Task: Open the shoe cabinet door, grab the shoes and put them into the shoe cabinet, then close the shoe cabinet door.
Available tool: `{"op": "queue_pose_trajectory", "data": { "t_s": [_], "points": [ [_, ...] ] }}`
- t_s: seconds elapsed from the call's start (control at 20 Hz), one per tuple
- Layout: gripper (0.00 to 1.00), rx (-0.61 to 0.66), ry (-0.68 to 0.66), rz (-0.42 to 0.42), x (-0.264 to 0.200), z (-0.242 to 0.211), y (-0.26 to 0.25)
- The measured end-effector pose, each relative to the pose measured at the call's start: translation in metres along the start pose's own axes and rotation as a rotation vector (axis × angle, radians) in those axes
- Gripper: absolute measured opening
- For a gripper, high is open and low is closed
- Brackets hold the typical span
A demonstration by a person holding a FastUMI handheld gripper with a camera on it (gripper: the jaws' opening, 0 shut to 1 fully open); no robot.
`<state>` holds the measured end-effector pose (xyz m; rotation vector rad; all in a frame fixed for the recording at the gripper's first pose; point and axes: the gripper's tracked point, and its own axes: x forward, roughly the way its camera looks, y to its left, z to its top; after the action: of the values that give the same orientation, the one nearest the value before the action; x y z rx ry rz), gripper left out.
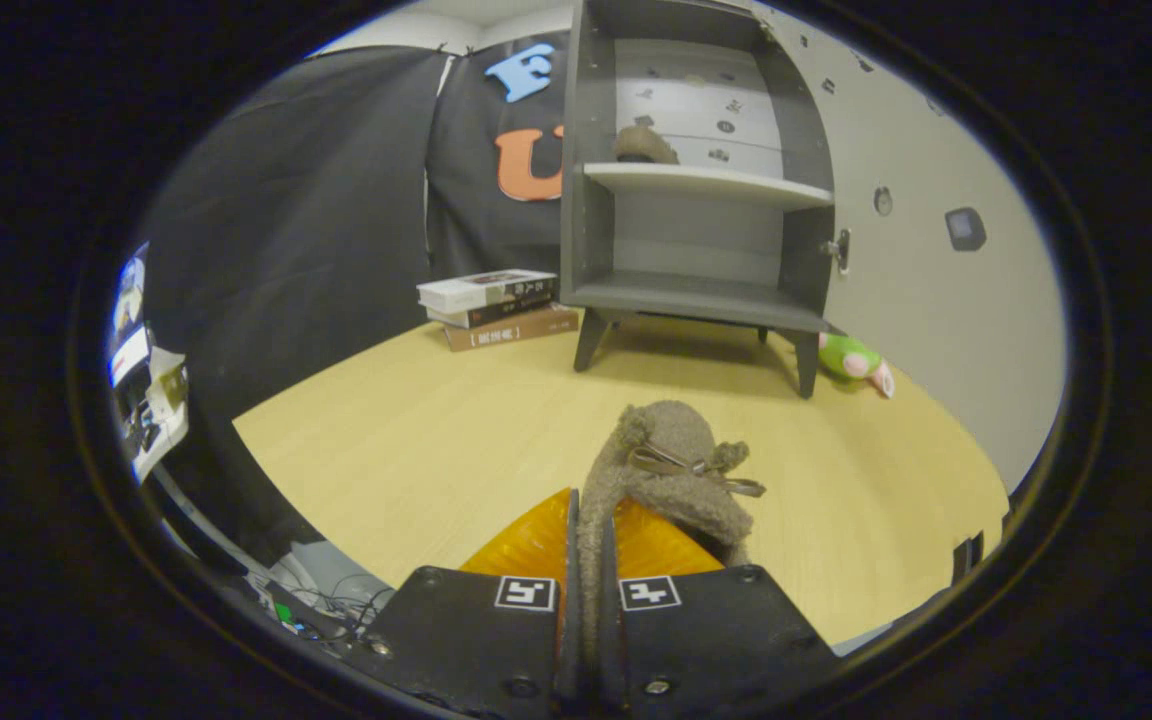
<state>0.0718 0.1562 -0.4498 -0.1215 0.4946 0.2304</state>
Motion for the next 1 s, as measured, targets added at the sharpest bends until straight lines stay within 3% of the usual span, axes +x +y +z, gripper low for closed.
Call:
{"op": "queue_pose_trajectory", "data": {
  "t_s": [0.45,1.0],
  "points": [
    [0.1,-0.001,-0.24,0.004,-0.026,0.163,0.001],
    [0.1,-0.06,-0.371,-0.048,-0.058,0.342,-0.038]
  ]
}}
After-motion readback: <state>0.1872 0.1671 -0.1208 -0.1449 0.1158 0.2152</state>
